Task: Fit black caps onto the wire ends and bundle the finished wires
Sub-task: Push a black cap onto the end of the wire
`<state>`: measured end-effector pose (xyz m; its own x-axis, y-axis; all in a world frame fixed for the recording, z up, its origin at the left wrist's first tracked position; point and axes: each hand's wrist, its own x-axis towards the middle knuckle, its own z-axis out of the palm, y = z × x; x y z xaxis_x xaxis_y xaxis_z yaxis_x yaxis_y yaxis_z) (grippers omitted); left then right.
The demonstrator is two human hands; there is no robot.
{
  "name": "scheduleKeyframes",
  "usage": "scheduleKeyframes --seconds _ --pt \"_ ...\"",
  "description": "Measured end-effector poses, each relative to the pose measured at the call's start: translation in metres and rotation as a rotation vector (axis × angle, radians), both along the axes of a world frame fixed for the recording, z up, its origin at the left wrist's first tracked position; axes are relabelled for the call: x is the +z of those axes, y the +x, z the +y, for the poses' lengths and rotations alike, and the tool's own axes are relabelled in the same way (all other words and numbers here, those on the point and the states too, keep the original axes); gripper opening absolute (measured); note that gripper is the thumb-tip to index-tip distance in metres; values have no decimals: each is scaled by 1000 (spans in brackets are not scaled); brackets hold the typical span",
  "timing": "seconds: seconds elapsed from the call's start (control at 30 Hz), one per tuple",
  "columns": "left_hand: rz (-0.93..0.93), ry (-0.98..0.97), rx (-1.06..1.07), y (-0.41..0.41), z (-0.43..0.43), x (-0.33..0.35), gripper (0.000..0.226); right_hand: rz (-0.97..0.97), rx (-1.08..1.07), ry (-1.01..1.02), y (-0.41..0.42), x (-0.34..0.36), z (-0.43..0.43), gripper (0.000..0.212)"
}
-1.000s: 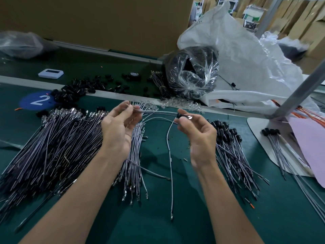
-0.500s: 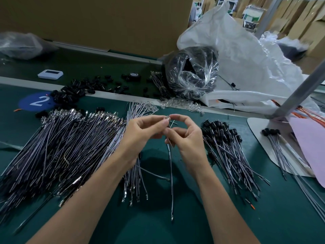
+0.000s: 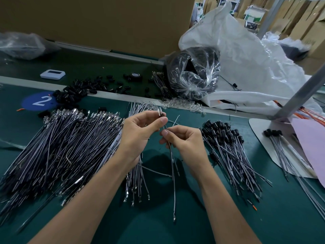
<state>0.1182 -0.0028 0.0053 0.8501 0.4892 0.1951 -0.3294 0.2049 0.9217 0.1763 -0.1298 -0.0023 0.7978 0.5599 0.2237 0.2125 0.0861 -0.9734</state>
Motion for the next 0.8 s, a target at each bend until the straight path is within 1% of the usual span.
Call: scheduleKeyframes --seconds 0.07,0.13,0.17,0.23,0.3,0.43,0.57,0.67,0.8 --pt "11 5 -30 0 -2 -1 22 15 13 27 0 0 0 5" --pt "24 -8 -37 0 -3 -1 20 17 29 33 -1 -2 1 15" --pt "25 -16 -41 0 -2 -1 20 18 35 33 -1 -2 1 16" --pt "14 -31 -64 -1 -1 0 19 22 41 40 0 -4 1 8" --pt "1 -58 -79 -2 -2 1 19 28 31 50 1 -5 1 6" --pt "-13 -108 -11 -3 -2 3 19 35 25 55 2 -4 1 6" --pt "-19 -151 25 -4 -1 4 27 33 18 55 0 -5 3 12" --pt "-28 -172 39 -3 -1 5 21 32 5 50 0 -6 3 13" --pt "-25 -152 59 -2 -1 5 17 25 -19 59 0 -4 2 6"
